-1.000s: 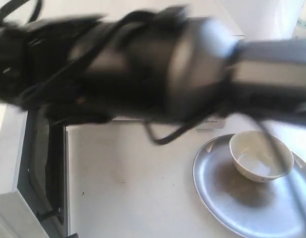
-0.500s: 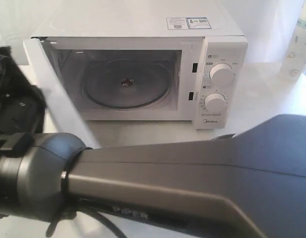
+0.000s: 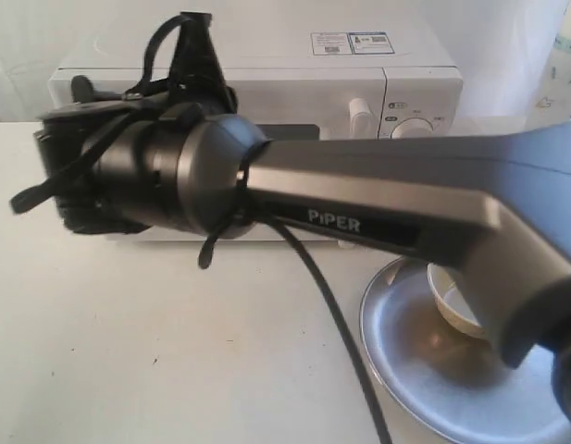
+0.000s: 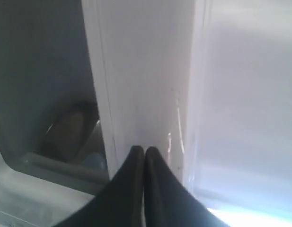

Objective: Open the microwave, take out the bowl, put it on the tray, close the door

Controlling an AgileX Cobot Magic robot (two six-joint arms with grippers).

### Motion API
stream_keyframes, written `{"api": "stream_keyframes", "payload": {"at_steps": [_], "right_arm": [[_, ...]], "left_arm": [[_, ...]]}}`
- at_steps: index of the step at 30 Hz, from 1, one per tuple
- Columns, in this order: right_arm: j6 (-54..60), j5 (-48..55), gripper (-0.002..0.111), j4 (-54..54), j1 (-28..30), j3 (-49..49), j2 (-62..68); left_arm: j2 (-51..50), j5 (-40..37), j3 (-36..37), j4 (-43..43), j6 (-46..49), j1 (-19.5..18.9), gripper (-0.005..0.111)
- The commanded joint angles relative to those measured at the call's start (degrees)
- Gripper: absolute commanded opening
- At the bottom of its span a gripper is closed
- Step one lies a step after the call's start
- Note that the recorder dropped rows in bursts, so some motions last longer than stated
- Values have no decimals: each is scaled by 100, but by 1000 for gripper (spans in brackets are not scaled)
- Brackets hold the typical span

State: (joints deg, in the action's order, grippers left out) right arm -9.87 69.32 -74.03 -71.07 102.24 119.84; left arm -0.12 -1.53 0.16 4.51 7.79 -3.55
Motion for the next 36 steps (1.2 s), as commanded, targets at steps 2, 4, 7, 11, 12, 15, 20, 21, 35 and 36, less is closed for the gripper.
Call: {"api": "stream_keyframes", "payload": {"at_steps": [2,4,7,11,12,15,20,21,35,36], "right_arm": [[-544,64,0,257,444,39,-35],[-556,64,0,251,444,39,-65],[-574,64,0,251,319,39,-260],[-1013,64,0,395,78,39,-912],[-1038,64,0,593,48,28,-1167],[-1160,-422,0,1401,20,-135,-1998],[-1891,-1775,0,2649,20,-665,-3502],[-2275,-1967,0,2903,20,-683,-3742],[-3537,-2666,0,3468,20,-692,-5600],[-3537,-2666,0,3468,20,-692,-5689]], "left_arm": [[12,-4,-16,13,9,27,0],[12,-4,-16,13,9,27,0],[12,-4,-16,13,9,27,0],[12,-4,-16,13,9,27,0],[12,-4,-16,13,9,27,0],[12,-4,-16,13,9,27,0],[12,-4,-16,13,9,27,0],[12,-4,-16,13,9,27,0],[12,-4,-16,13,9,27,0],[12,-4,-16,13,9,27,0]]}}
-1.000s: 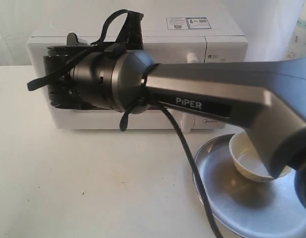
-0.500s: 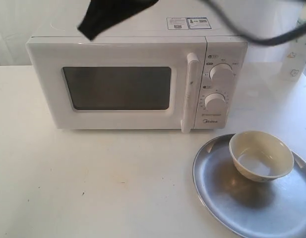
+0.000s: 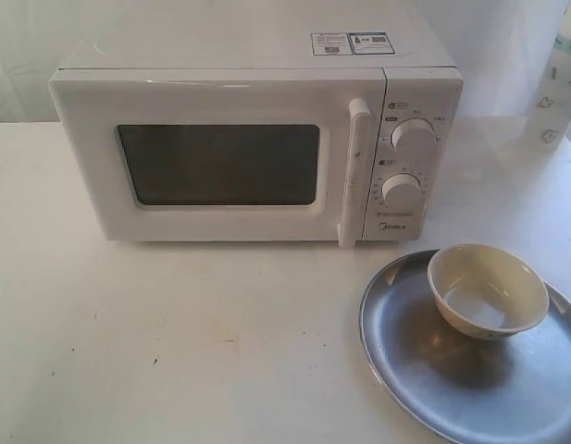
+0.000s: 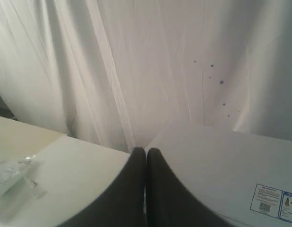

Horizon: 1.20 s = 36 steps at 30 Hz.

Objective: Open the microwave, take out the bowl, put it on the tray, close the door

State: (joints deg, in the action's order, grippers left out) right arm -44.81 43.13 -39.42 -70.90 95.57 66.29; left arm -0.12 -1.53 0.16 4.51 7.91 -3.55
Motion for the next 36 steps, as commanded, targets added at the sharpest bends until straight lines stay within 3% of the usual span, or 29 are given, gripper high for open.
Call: {"api": "stream_keyframes", "payload": {"at_steps": [1,26,30,33,36], "right_arm": [[-42,-47,0,8,3,-25,-421],[11,3,0,-235,3,-25,-1551],[377,701,0,-332,31,-209,-1571],[465,981,0,-556,327,-747,-1754],[367,515,0,-741,1109,-1644,-2089]], "left_arm": [[12,-4,-16,13,-2,27,0],[12,-4,-16,13,-2,27,0],[12,-4,-16,13,-2,27,0],[12,-4,-16,13,-2,27,0],[12,-4,-16,13,-2,27,0]]}}
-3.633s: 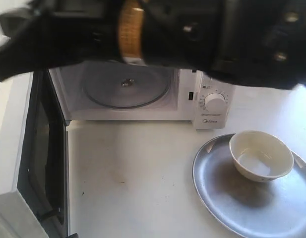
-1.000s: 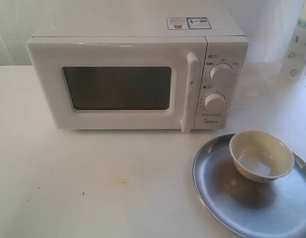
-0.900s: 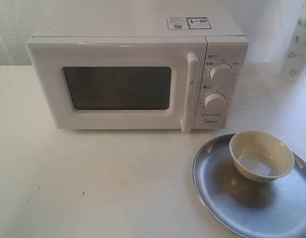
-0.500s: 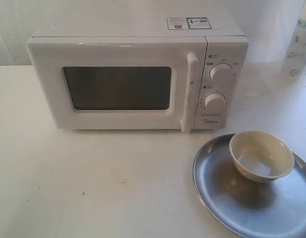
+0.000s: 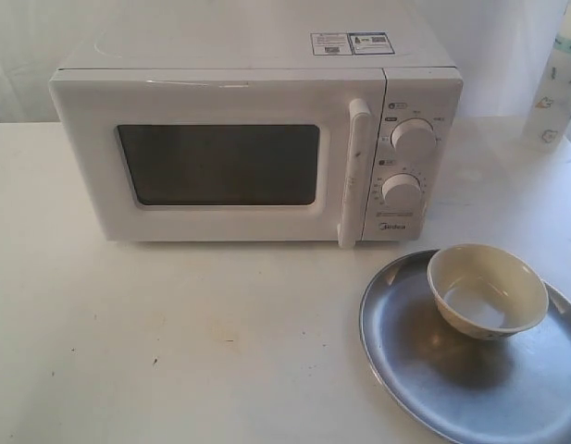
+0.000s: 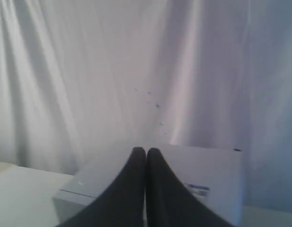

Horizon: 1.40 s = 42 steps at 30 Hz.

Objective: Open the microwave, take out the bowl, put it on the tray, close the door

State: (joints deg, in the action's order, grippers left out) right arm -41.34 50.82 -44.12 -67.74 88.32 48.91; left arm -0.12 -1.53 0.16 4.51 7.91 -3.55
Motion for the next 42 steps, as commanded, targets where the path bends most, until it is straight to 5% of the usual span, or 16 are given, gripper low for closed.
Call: {"api": "stream_keyframes", "payload": {"at_steps": [1,9,14,21,31,36,42], "right_arm": [[-69,-638,0,-283,1137,-1302,-486],[-722,-4736,0,-335,3945,-4639,-1960],[-859,-5712,0,-333,5129,-6377,-2854],[-1054,-5508,0,127,6339,-8449,-4136],[-1112,-5302,0,127,6408,-8832,-4509],[852,-4756,0,1249,6408,-8832,-4521],[5129,-3241,0,3427,6408,-8832,-4705]], "left_arm": [[12,-4,-16,13,-2,27,0],[12,-4,-16,13,-2,27,0],[12,-4,-16,13,-2,27,0],[12,-4,-16,13,-2,27,0],[12,-4,-16,13,-2,27,0],[12,-4,-16,13,-2,27,0],[12,-4,-16,13,-2,27,0]]}}
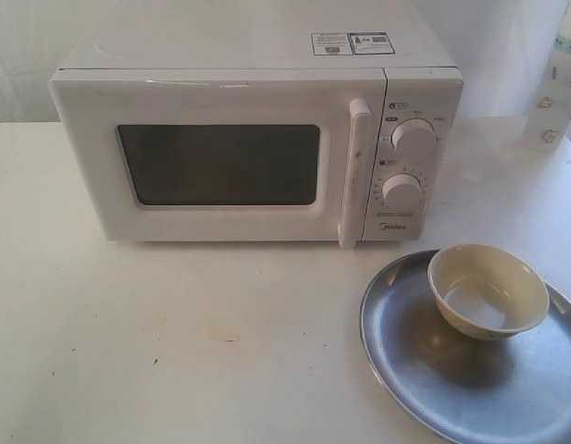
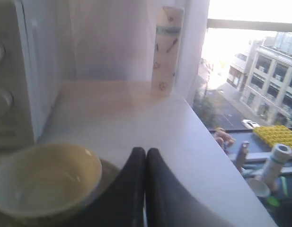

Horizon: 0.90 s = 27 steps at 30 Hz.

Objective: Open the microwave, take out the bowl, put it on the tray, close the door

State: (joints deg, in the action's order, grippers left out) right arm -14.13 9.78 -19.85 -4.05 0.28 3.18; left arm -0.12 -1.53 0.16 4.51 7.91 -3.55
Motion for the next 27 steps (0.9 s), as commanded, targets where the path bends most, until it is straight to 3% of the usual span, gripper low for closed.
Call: {"api": "stream_keyframes", "payload": {"at_steps": [1,4,11,13,19,23,27], "right_arm": [[2624,806,0,1010,39,-28,-157],[2244,794,0,927,39,-28,-318],[-846,939,0,-610,54,-28,-318],[-1279,965,0,-816,54,-28,-318],[-306,965,0,-562,54,-28,-318],[1284,855,0,406,54,-28,-318],[1699,817,0,1260,54,-28,-318]], "left_arm": [[12,-4,-16,13,-2,27,0],[12,-4,-16,13,-2,27,0],[12,22,-16,13,-2,27,0],[12,22,-16,13,-2,27,0],[12,22,-16,13,-2,27,0],[12,22,-16,13,-2,27,0],[12,22,-16,13,-2,27,0]]}}
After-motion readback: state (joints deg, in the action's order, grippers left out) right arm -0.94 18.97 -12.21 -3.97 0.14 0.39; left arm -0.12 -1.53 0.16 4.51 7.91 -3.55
